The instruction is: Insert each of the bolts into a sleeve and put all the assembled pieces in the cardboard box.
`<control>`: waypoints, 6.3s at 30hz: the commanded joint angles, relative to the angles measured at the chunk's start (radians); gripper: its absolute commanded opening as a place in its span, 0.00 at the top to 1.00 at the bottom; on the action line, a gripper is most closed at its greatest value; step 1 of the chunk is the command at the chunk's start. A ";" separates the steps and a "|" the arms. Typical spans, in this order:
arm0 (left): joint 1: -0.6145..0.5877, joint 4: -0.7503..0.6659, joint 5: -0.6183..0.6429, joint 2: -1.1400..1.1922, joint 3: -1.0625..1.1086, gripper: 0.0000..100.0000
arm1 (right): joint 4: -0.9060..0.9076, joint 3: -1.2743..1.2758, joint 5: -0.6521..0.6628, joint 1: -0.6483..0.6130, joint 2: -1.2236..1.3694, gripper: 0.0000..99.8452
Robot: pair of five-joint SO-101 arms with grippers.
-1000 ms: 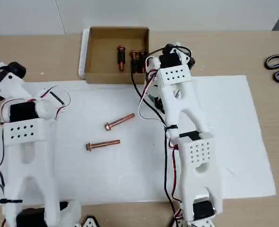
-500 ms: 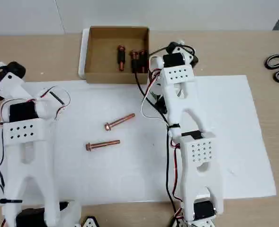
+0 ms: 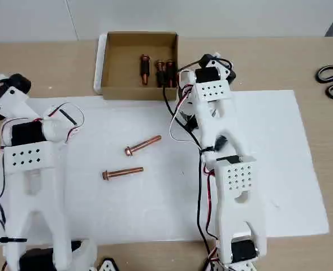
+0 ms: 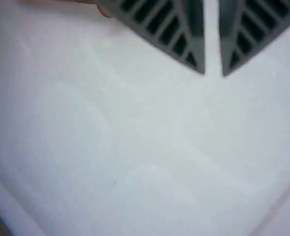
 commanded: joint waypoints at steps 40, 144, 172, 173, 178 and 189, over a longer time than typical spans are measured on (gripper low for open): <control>0.003 -0.017 0.003 -0.044 -0.005 0.99 | 0.090 -0.026 0.069 -0.041 -0.226 1.00; 0.338 0.405 0.466 0.273 -0.358 0.99 | 0.004 1.324 0.307 0.068 -1.853 1.00; 0.344 0.425 0.371 0.430 -0.374 0.90 | 0.025 1.324 0.307 0.068 -1.847 1.00; 0.344 0.425 0.371 0.430 -0.374 0.90 | 0.024 1.324 0.307 0.068 -1.847 1.00; 0.365 0.428 0.371 0.470 -0.357 0.90 | 0.024 1.324 0.307 0.068 -1.847 1.00; 0.391 0.433 0.358 0.614 -0.335 0.90 | 0.022 1.339 0.307 0.070 -1.847 1.00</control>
